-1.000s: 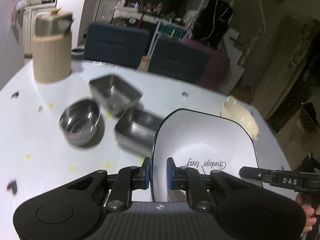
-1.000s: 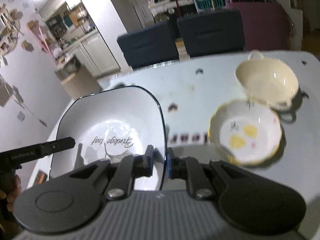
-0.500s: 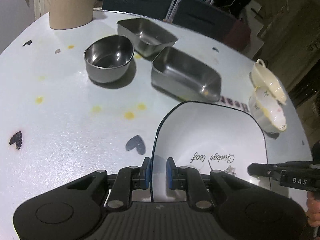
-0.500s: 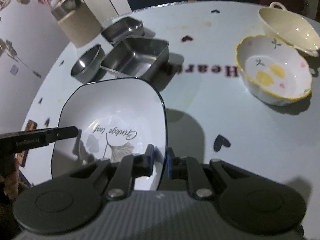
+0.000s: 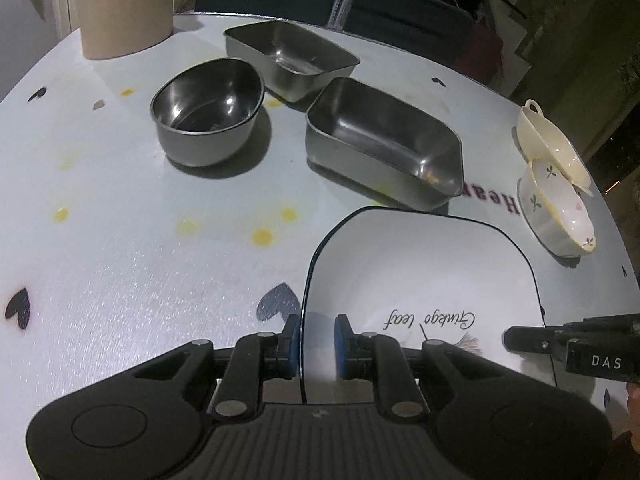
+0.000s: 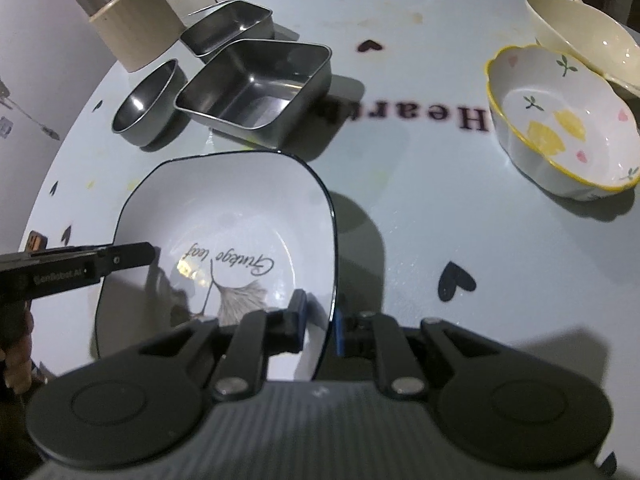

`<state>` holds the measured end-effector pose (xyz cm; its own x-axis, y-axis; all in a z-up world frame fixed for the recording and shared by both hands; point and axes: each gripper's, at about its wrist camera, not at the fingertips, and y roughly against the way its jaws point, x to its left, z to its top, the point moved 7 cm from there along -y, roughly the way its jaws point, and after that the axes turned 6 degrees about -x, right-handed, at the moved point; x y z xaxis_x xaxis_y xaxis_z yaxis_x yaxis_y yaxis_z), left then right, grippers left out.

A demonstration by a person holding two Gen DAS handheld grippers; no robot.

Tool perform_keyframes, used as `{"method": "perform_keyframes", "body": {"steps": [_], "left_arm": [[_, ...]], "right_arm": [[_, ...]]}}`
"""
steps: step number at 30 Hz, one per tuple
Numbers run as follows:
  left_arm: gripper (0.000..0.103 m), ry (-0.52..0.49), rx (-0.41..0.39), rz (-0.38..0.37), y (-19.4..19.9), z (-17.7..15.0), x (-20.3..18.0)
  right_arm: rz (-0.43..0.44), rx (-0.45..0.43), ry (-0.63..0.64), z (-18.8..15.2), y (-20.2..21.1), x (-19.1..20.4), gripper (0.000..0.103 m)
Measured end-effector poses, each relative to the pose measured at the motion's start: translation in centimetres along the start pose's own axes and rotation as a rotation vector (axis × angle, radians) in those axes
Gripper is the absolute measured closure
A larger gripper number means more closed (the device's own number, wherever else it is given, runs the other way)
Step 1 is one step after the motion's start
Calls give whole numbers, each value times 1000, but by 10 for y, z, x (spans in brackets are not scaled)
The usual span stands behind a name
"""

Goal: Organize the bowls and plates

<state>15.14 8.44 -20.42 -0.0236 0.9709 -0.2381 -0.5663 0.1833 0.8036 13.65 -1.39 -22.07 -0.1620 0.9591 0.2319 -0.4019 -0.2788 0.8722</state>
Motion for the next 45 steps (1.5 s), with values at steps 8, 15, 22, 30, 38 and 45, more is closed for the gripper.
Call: {"method": "perform_keyframes", "body": {"steps": [8,15,22,30,38,45], "left_arm": [[85,-26,-13,-6,-4,8,-1],[84,-20,23,-6,-3,5,0],[84,-23,55,-4,3,-4,1],[85,-46,53,3,7,-6,-1],[86,-68,56,6,8,-5,-3],[86,-68,60,0,8,-6,-3]], "right_arm": [[-5,-13,-19,7,-6,-5,85],[0,-14,-15,8,-9,-6,85],[4,-40,-8,10,-9,-7,85],[-10,-71,10,8,-5,-7,87],[-8,-38,35,1,0,-6,86],[-14,-65,30,7,-2,-7,87]]}}
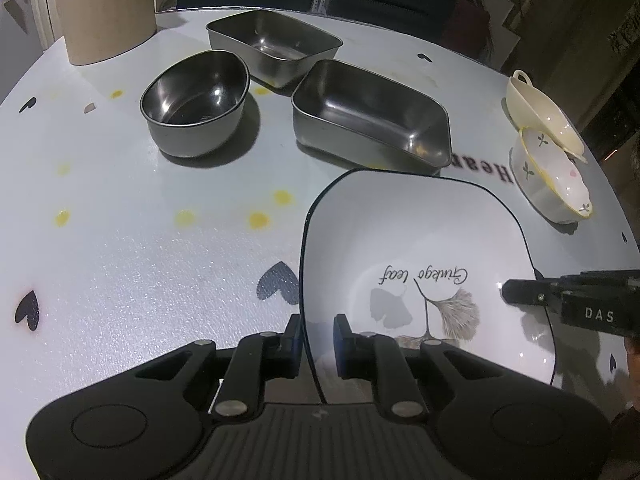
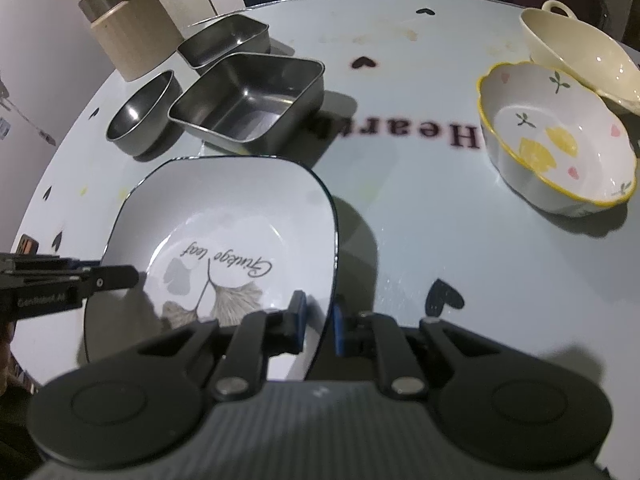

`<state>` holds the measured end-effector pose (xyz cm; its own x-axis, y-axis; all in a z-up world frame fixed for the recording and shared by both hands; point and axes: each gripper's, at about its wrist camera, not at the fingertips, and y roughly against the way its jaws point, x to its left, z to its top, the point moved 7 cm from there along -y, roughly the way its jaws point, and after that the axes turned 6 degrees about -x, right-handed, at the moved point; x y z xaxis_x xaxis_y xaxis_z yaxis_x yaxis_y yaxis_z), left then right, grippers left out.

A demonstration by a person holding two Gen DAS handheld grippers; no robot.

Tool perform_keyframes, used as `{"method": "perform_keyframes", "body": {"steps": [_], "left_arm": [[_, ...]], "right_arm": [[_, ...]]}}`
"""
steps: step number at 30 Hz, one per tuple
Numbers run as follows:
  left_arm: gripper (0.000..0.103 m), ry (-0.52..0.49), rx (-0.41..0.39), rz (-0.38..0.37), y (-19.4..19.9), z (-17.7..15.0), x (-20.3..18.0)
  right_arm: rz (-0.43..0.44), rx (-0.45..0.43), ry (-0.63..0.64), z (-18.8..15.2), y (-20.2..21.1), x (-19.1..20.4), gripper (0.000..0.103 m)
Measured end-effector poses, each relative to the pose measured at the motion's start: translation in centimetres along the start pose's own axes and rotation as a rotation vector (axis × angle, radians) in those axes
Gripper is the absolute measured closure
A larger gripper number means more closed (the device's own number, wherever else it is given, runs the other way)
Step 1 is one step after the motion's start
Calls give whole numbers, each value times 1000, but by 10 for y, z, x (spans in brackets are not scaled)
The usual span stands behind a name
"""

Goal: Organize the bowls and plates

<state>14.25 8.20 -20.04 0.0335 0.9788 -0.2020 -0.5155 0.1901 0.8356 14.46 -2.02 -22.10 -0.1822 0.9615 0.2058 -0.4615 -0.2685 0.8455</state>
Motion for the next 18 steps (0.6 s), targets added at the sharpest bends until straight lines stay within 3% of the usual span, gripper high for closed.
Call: {"method": "perform_keyframes", "body": {"steps": [18], "left_arm": [[85,-25,10,-7,-1,0,-1]], "right_arm": [[6,-8,-52,-6,2,-1,84]]}}
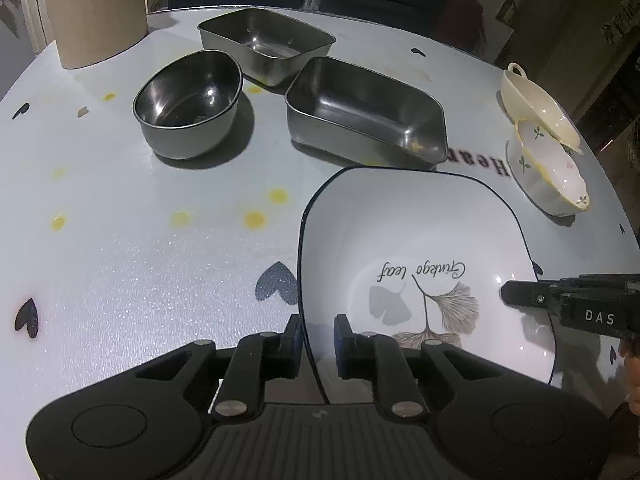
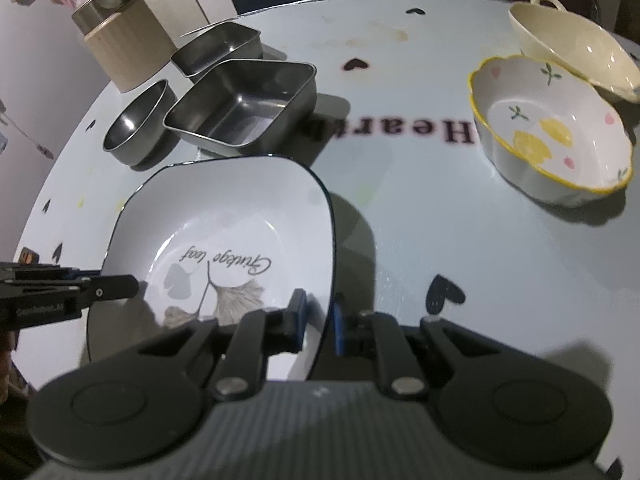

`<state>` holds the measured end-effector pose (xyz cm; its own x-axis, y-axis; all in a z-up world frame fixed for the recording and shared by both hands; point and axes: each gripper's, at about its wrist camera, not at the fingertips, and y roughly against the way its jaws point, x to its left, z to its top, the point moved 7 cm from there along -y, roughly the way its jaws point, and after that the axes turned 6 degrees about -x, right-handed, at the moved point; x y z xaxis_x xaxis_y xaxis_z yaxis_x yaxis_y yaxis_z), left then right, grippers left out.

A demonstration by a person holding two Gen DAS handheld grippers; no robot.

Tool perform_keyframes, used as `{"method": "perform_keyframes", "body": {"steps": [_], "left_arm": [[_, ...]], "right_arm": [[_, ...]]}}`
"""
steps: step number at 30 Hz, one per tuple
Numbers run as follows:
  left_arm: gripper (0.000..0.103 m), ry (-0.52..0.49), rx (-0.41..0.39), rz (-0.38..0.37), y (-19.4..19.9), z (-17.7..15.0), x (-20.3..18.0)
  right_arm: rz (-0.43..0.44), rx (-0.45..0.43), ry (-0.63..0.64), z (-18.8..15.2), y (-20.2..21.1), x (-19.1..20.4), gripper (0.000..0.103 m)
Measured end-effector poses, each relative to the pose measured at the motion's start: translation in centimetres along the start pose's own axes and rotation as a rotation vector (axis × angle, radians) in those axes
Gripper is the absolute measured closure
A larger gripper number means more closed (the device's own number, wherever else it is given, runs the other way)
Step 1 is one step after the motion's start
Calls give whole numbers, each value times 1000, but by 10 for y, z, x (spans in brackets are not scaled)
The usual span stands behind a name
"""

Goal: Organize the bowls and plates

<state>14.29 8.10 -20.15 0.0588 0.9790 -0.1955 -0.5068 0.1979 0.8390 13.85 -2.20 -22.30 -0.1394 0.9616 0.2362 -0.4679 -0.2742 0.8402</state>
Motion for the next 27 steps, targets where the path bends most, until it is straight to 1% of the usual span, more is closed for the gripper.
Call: {"method": "perform_keyframes", "body": {"steps": [3,6,10,12,14,16,18,19,20,21,23,24,26,27], "left_arm": [[84,-9,0,5,0,-1,0],[83,-19,-5,10,0,-1,-1],[82,-15,-4,13,1,-1,0],[77,-9,0,25,2,-1,1],[68,-6,6,37,4,-2,3],[62,-10,15,35,5,-4,3],[57,-14,13,46,7,-6,4],[52,-15,10,47,9,-6,4],[44,-14,6,48,10,-6,3],[40,-15,1,49,12,-6,3],[22,-24,-15,48,17,-6,1],[20,-29,-22,49,19,-5,0],[10,-31,-36,46,24,-5,-2],[8,-28,-42,45,26,-5,-2]], "right_arm": [[-4,-2,1,-2,1,1,83],[1,4,-4,-4,1,3,75],[-12,-20,22,-4,7,6,64],[-15,-29,19,-3,10,6,62],[-10,-39,25,-1,13,8,59],[-8,-54,34,0,17,9,52],[-7,-61,45,-1,20,9,49],[-10,-64,48,0,21,9,47],[-11,-67,50,0,22,9,45],[-11,-71,52,0,23,9,43],[-16,-81,64,0,25,9,41],[-21,-86,74,0,26,9,39],[-23,-95,84,-1,29,10,36],[-19,-99,87,-1,31,10,32]]}}
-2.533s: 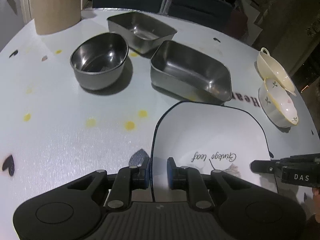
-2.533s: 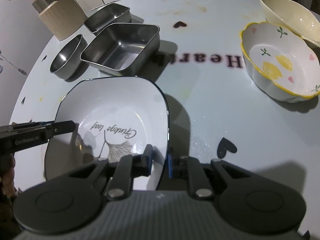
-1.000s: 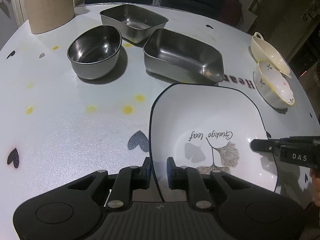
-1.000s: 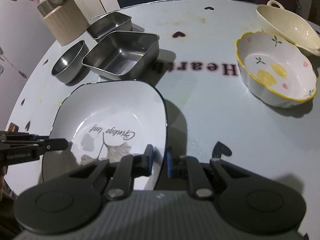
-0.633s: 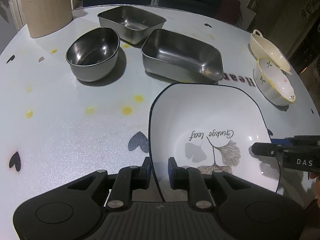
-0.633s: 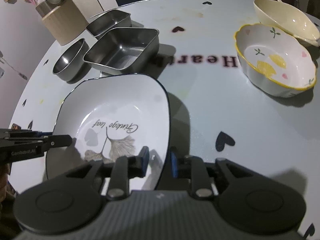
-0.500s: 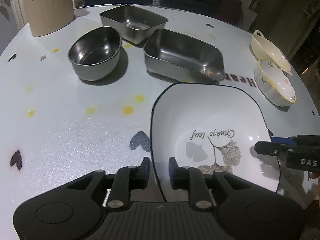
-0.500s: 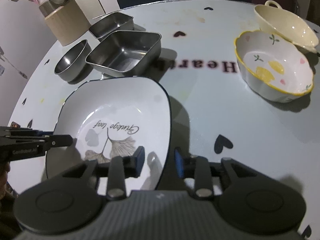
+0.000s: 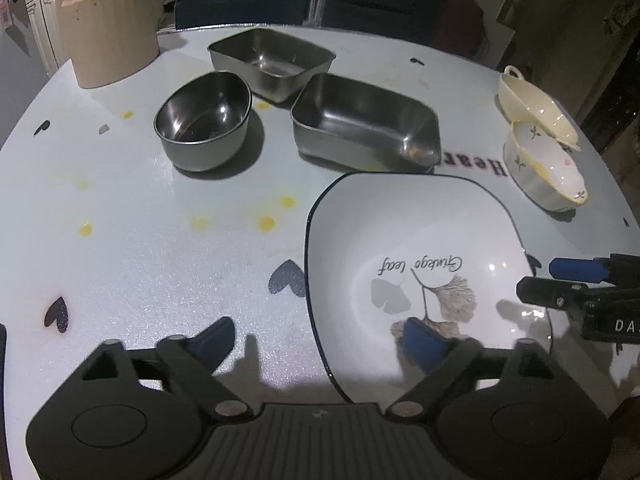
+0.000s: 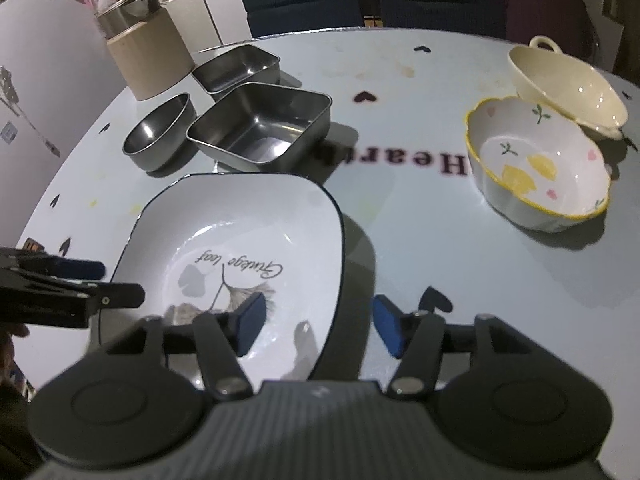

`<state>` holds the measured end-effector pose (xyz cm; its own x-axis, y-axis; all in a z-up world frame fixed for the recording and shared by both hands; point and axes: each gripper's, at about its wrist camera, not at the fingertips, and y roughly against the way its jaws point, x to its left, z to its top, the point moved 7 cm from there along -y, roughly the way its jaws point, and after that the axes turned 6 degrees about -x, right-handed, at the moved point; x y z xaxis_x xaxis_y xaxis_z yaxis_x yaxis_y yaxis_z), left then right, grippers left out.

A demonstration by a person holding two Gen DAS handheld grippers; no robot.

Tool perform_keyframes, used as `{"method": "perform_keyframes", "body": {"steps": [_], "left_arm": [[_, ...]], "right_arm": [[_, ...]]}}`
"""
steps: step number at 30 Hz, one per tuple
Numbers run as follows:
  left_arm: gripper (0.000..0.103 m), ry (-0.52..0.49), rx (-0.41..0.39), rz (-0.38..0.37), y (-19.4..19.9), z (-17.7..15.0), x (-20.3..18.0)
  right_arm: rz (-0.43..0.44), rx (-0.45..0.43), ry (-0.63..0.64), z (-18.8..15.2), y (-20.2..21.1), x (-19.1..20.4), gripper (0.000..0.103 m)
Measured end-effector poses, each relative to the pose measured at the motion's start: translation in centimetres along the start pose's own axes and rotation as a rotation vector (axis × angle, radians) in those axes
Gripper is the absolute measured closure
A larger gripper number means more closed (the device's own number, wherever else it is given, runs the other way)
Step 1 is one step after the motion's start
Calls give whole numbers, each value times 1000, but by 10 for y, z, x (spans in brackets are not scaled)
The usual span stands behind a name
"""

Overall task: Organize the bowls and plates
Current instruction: 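Open both grippers and release the white plate, then move both grippers toward the cream two-handled bowl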

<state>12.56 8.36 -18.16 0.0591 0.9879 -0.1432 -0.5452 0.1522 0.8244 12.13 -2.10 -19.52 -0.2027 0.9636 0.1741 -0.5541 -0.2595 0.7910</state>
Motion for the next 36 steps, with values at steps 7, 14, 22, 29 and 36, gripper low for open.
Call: {"method": "perform_keyframes", "body": {"steps": [7,14,22,29,36], "left_arm": [[2,-27,-60,20,19,6,-6],[0,-8,-116,8,36,19,-18],[0,-34,-190,-22,47,46,-54],[0,-61,-233,-54,44,70,-96],[0,-86,-269,-97,38,93,-138]], "right_arm": [[-2,-48,23,1,17,-4,5],[-8,-101,21,5,40,-16,0],[-47,-196,-3,21,73,-44,0],[-89,-290,-43,37,101,-79,0],[-147,-361,-109,49,116,-120,0]]}}
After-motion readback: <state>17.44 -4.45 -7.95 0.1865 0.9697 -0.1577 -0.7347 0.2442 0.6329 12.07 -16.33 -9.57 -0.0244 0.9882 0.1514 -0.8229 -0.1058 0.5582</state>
